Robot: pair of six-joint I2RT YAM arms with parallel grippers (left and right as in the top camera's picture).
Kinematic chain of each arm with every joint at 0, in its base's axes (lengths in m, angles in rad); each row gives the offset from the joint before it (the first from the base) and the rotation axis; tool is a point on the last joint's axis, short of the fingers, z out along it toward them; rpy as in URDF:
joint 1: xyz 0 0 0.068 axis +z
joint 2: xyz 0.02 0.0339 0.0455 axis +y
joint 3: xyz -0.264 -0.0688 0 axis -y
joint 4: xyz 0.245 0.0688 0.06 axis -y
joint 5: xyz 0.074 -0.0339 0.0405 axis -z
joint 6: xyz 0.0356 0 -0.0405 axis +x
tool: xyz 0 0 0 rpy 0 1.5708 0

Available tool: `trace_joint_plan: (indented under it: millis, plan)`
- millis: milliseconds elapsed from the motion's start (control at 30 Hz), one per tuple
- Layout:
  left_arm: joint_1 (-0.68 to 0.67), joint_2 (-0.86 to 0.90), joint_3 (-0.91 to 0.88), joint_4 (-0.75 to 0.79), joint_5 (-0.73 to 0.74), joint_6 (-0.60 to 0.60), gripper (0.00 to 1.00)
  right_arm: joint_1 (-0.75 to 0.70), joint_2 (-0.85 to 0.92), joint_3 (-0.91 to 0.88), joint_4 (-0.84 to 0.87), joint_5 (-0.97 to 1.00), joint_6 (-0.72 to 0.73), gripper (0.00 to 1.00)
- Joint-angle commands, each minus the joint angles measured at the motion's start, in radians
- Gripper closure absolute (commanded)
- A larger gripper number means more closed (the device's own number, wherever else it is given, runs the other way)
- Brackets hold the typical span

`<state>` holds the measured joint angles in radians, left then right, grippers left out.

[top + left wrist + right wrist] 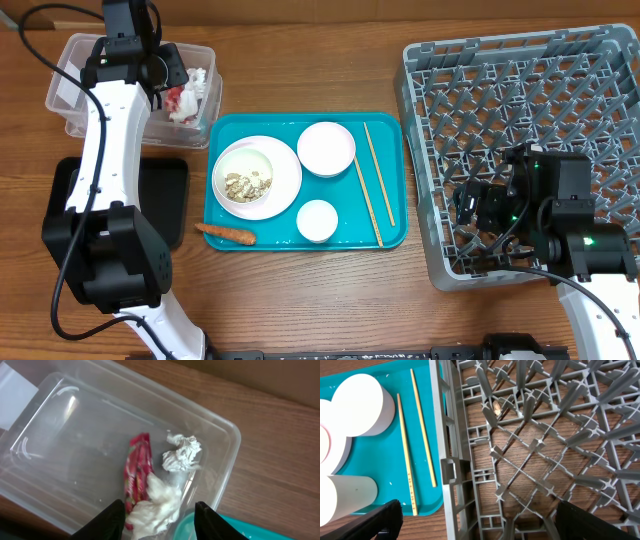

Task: Sort waste into correct bins and load items into the dishwasher
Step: 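Grasp the white rice bowl on the plate with the left gripper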

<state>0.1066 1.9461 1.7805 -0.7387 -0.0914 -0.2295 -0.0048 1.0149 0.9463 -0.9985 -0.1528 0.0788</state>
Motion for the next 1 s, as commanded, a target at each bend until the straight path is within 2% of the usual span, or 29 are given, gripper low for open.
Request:
trace_joint_plan:
  millis: [0, 200, 400, 567, 700, 867, 967]
  plan:
    - [-0.006, -0.021, 0.015, -0.042, 0.032, 0.013, 0.50, 0.005, -0.003, 0.029, 0.001, -0.005, 0.005, 0.00]
    - [-0.088, -0.071, 0.015, -0.278, 0.228, 0.043, 0.44, 0.005, -0.003, 0.029, 0.001, -0.005, 0.004, 0.00]
    - [-0.224, -0.065, 0.000, -0.492, 0.245, 0.016, 0.45, 0.005, -0.003, 0.029, 0.000, -0.006, 0.005, 0.00]
    - [-0.331, -0.065, -0.059, -0.497, 0.175, 0.011, 0.45, 0.005, -0.003, 0.029, 0.000, -0.006, 0.005, 0.00]
    - [-0.377, -0.065, -0.132, -0.474, 0.123, -0.042, 0.44, 0.005, -0.003, 0.029, -0.005, -0.006, 0.005, 0.00]
    - [-0.392, -0.063, -0.245, -0.377, 0.130, -0.071, 0.43, 0.005, -0.003, 0.029, -0.005, -0.006, 0.005, 0.00]
    - [-0.392, -0.063, -0.309, -0.306, 0.137, -0.080, 0.45, 0.005, -0.003, 0.029, -0.005, -0.006, 0.005, 0.00]
